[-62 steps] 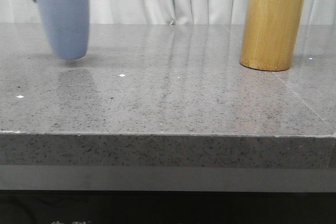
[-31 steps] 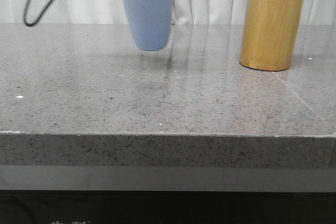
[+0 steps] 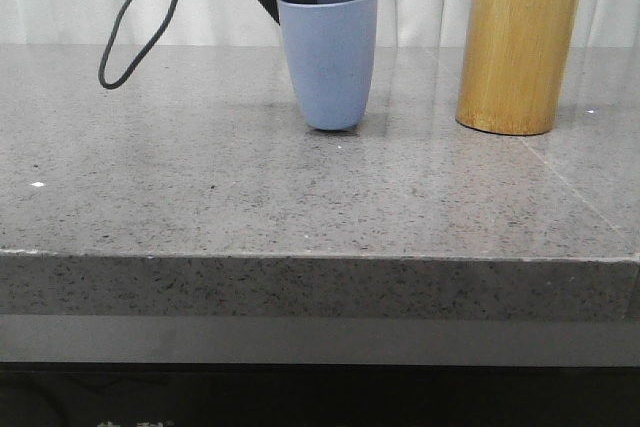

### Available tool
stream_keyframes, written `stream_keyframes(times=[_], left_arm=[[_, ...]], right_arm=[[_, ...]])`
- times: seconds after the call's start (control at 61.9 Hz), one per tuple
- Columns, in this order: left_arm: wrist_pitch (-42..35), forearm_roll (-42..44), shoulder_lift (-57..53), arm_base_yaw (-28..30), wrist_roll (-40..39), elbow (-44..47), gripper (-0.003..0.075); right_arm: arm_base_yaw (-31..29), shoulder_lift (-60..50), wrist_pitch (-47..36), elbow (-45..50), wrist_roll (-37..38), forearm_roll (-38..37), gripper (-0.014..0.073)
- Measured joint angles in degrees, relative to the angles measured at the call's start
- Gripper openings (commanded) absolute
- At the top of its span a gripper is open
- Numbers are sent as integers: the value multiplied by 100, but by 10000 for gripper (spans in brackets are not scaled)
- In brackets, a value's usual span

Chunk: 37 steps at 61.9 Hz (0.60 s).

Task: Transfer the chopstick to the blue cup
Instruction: 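Slide the blue cup with the left gripper toward the bamboo cup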

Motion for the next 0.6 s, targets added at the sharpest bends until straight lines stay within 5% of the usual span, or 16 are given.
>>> stream_keyframes(times=[0.501, 0.598], left_arm=[[0, 0, 13, 0, 12, 0, -14], [0, 0, 13, 0, 12, 0, 74]], right_arm=[[0, 0, 13, 0, 0, 0, 569], [0, 0, 23, 0, 0, 0, 569]])
